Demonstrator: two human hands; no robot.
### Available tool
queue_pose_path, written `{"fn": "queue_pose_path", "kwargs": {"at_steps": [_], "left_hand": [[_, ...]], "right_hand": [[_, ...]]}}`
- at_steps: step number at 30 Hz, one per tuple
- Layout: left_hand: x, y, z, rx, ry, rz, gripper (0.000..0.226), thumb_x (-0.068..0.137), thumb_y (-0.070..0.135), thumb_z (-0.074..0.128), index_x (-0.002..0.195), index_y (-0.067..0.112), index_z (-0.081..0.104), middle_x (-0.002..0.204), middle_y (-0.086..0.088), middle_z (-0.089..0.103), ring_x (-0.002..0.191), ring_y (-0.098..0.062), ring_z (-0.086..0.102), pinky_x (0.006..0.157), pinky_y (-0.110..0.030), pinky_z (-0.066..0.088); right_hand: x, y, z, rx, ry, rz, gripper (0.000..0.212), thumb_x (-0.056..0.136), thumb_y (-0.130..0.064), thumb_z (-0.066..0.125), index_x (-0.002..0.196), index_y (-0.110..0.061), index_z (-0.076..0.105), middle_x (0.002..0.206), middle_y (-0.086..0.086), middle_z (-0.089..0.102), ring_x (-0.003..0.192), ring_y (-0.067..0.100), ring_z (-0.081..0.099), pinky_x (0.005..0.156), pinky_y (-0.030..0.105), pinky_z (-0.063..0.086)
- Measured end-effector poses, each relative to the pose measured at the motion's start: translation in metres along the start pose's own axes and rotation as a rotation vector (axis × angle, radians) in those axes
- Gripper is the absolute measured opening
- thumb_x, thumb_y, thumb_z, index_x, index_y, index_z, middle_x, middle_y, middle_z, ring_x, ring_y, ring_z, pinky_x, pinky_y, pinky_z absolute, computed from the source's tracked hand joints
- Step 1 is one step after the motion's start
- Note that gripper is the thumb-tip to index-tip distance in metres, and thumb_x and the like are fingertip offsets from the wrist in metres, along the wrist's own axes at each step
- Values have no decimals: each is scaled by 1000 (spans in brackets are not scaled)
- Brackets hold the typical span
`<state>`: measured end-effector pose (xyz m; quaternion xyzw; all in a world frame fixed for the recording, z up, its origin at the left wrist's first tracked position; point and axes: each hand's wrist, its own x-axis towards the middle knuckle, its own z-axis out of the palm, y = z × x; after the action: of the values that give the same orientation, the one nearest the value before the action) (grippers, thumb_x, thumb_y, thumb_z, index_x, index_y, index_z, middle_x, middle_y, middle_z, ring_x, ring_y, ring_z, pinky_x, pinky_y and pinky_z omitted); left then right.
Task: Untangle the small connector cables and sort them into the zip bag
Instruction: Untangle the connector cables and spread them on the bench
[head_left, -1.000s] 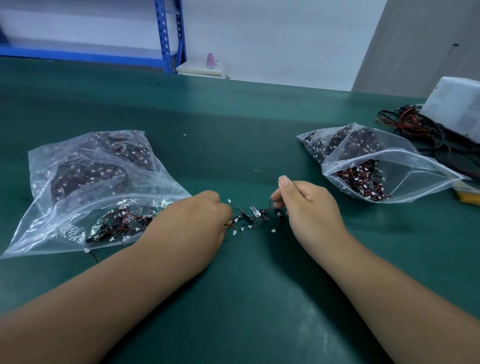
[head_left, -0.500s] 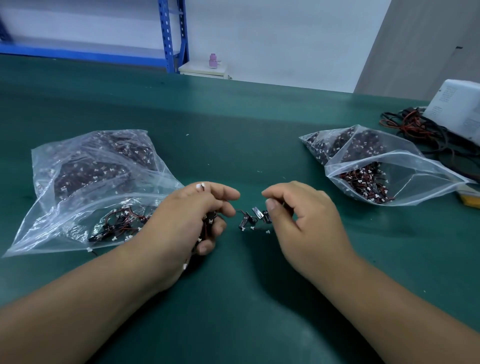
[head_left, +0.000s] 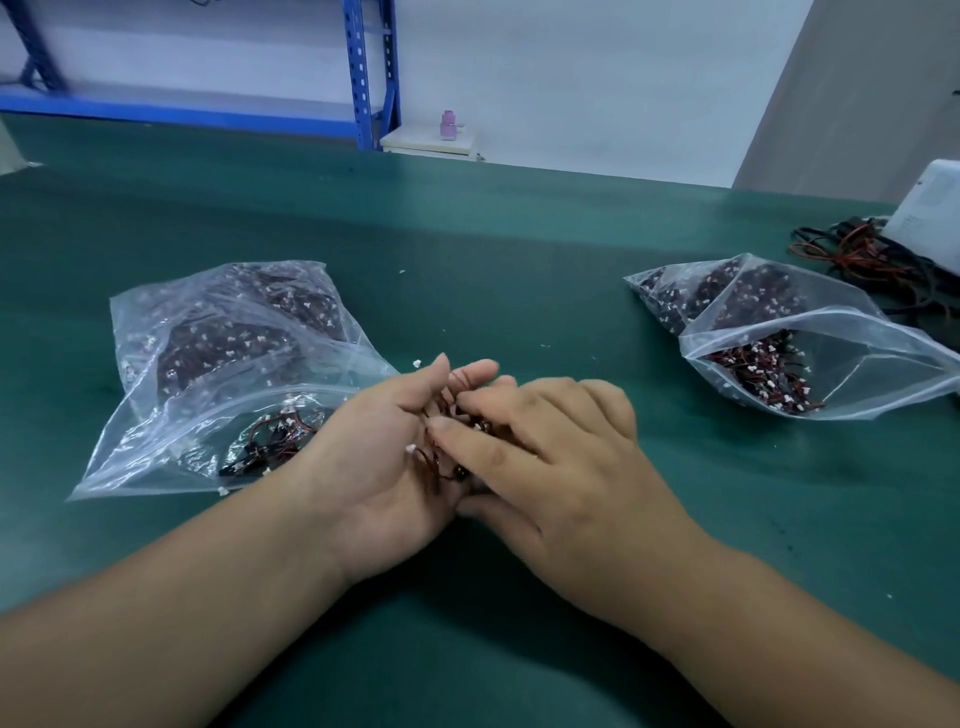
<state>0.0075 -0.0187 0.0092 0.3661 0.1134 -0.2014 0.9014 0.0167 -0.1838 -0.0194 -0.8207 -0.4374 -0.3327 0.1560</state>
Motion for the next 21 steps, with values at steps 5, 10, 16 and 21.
{"fn": "queue_pose_path", "kwargs": {"at_steps": [5, 10, 16, 21], "left_hand": [[1, -1, 0, 252, -3, -17, 60, 95, 59, 35, 124, 14, 62, 115, -5, 70, 87, -21, 65, 70, -35, 49], [-1, -8, 2, 304, -117, -76, 64, 97, 55, 41, 135, 6, 55, 127, -11, 59, 109, -20, 51, 97, -39, 48], [2, -16, -3, 239, -141, -36, 45, 92, 32, 58, 122, -2, 63, 101, -14, 65, 87, -20, 63, 84, -40, 57], [7, -11, -10, 220, -107, -103, 27, 88, 27, 59, 95, 8, 77, 99, -12, 71, 84, -20, 71, 72, -33, 61]], "right_hand": [[-2, 1, 3, -72, -6, -77, 29, 94, -26, 66, 122, -30, 67, 118, -6, 66, 102, 24, 61, 82, 44, 43], [-1, 5, 0, -39, -64, -44, 15, 94, -16, 59, 99, -23, 71, 112, -4, 66, 94, 18, 57, 79, 38, 37], [2, 5, 1, 181, -50, 169, 13, 93, -18, 59, 90, -13, 71, 90, -2, 64, 82, 18, 61, 75, 43, 46], [-1, 9, 4, 519, 152, 447, 7, 82, -6, 75, 84, -12, 73, 84, -7, 66, 81, 7, 62, 75, 15, 47]]}}
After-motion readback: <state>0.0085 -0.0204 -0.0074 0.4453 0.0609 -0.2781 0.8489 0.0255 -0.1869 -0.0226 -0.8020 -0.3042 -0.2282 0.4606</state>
